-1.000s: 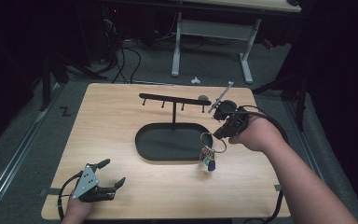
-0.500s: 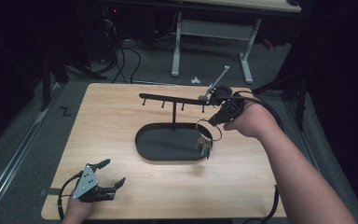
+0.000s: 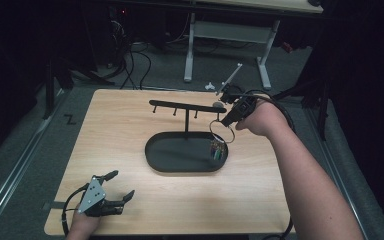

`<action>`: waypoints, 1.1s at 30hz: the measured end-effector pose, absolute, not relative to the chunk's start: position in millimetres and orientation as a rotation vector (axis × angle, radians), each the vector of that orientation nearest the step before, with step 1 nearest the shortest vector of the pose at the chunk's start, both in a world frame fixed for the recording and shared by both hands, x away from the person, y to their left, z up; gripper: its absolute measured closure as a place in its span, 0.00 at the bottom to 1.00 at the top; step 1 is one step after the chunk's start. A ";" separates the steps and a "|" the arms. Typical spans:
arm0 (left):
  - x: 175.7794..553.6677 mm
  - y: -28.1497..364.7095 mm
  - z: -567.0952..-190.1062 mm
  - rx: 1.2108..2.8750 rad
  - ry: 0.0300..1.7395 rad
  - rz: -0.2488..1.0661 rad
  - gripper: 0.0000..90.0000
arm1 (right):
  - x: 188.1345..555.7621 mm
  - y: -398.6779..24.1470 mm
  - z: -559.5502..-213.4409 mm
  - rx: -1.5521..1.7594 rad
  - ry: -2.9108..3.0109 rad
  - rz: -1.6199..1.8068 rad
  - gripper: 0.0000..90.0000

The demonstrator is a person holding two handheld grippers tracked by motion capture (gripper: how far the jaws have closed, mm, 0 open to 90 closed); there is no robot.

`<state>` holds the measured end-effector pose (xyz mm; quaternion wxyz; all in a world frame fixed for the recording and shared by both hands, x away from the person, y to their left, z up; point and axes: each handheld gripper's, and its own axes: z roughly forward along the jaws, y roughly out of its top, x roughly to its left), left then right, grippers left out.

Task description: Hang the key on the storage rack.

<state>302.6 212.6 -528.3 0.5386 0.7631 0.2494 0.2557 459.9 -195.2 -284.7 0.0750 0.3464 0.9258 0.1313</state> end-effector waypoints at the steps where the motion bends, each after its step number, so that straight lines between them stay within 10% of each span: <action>1: 302.6 212.6 -528.3 1.815 0.593 0.608 0.17 | 459.9 -195.2 -284.7 1.039 2.777 0.394 0.97; 33: 301.9 213.8 -528.6 1.799 0.587 0.610 0.17 | 502.4 -200.2 -294.0 1.184 2.718 0.448 0.90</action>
